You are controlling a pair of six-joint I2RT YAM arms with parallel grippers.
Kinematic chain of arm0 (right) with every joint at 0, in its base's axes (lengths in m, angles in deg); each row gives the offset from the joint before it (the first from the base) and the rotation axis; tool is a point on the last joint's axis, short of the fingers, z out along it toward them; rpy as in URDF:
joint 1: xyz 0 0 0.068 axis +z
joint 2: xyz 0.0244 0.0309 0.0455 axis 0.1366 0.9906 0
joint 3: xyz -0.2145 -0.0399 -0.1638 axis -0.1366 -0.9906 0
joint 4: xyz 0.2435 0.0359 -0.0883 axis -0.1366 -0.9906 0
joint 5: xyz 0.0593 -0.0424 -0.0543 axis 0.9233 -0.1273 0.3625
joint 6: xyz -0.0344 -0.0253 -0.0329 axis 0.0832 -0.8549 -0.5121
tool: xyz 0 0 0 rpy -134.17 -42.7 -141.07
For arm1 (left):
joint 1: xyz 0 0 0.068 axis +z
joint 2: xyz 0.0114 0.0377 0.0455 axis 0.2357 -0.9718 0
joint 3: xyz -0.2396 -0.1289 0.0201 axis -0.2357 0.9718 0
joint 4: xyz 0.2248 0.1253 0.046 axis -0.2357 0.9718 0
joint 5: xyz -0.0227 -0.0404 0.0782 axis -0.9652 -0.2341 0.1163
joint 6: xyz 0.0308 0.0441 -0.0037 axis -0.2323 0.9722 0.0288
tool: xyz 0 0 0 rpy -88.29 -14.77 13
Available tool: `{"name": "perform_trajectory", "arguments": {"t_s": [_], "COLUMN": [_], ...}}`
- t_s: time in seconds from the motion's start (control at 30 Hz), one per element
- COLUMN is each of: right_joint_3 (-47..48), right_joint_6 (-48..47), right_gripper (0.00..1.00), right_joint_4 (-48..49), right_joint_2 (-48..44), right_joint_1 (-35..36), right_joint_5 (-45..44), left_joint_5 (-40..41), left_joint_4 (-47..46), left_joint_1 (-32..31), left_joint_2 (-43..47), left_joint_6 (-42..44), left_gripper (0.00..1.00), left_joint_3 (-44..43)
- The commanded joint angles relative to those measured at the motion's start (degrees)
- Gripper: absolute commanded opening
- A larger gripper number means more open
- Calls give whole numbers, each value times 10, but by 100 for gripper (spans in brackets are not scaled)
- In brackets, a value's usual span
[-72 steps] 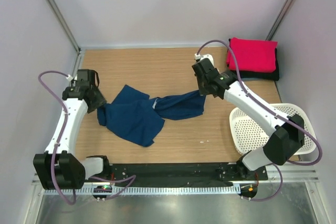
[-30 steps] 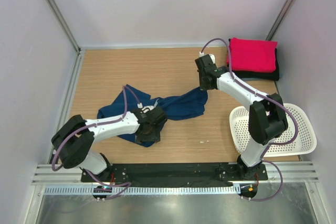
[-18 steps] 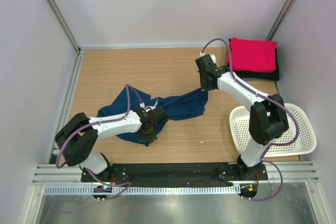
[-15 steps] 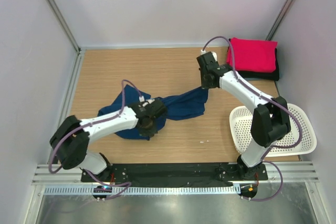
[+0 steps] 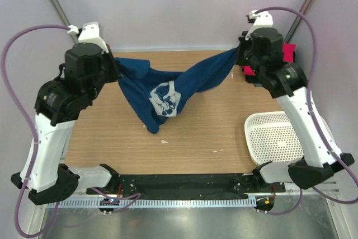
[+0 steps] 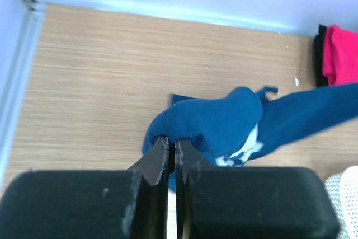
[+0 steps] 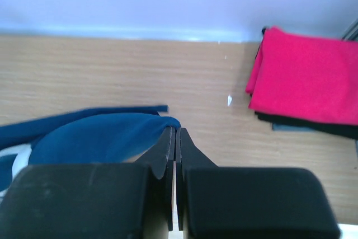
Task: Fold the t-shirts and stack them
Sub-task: Flatten the tshirt out
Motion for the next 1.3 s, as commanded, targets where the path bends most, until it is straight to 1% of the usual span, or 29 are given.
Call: {"name": "perform_trajectory", "arguments": {"t_s": [0.0, 0.07, 0.1, 0.2, 0.33, 0.37, 0.4, 0.43, 0.47, 0.5, 0.57, 0.6, 0.63, 0.67, 0.7, 0.73, 0.77, 0.8, 0.83, 0.87, 0.9, 0.93, 1.0, 1.03, 1.1, 1.13, 1.23, 1.27], "right_joint_3": [41, 57, 62, 81, 84, 87, 87, 81, 69, 51, -14, -61, -87, -115, -146, -213, -246, -282, -347, -375, -424, -444, -487, -498, -510, -515, -508, -505], "right_joint_6": [-38, -54, -58, -62, -43, -36, -35, -37, -40, -53, -58, -48, -36, -25, -13, 16, 29, 45, 74, 90, 104, 135, 158, 170, 188, 193, 199, 198], "right_gripper": [1, 1, 1, 1, 1, 1, 1, 1, 1, 1, 1, 1, 1, 1, 1, 1, 1, 1, 1, 1, 1, 1, 1, 1, 1, 1, 1, 2], "right_joint_4": [-9, -19, -24, -50, -73, -93, -106, -117, -131, -134, -133, -129, -122, -102, -87, -52, -34, -17, -1, 15, 19, 16, 5, -4, -17, -31, -69, -81], "right_joint_2": [-51, -74, -81, -97, -122, -124, -122, -121, -120, -119, -115, -111, -112, -113, -118, -131, -139, -149, -167, -175, -181, -188, -200, -203, -210, -212, -201, -193], "right_joint_1": [-1, -1, -1, -1, 0, 0, 0, 0, 0, 0, 0, 0, 0, -1, 0, 0, -1, 1, 1, 1, 3, 7, 12, 20, 31, 53, 88, 114], "right_joint_5": [2, 4, 3, 3, 17, 14, 7, -9, -55, -80, -102, -103, -94, -78, -39, -7, 22, 45, 87, 105, 123, 147, 176, 215, 243, 255, 277, 286], "left_joint_5": [68, 96, 117, 128, 138, 149, 161, 198, 212, 219, 197, 179, 157, 84, 48, 12, -33, -54, -71, -89, -125, -137, -169, -172, -179, -176, -144, -138], "left_joint_4": [41, 41, 42, 40, 52, 56, 74, 86, 98, 113, 112, 96, 85, 62, 50, 34, -6, -27, -49, -90, -109, -126, -162, -171, -167, -166, -167, -164], "left_joint_1": [-1, -1, -1, -1, -1, -1, -1, -1, -1, -1, 0, 5, 16, 56, 78, 97, 118, 147, 163, 177, 205, 215, 237, 252, 264, 271, 281, 293], "left_joint_2": [14, 27, 32, 51, 60, 60, 48, 41, 32, 23, 3, 1, -8, -12, -17, -28, -33, -38, -41, -49, -53, -57, -77, -85, -106, -107, -100, -95], "left_joint_6": [80, 95, 98, 106, 97, 92, 87, 86, 84, 84, 77, 73, 70, 63, 59, 48, 45, 42, 38, 29, 24, 19, 8, 4, -3, -5, -12, -14], "left_gripper": [0, 0, 0, 0, 0, 0, 0, 0, 0, 0, 0, 0, 0, 0, 0, 0, 0, 0, 0, 0, 0, 0, 0, 0, 0, 0, 0, 0], "left_joint_3": [-58, -80, -106, -154, -198, -201, -206, -208, -206, -201, -165, -149, -124, -79, -48, -18, 53, 84, 114, 147, 193, 217, 263, 274, 285, 297, 330, 340]}}
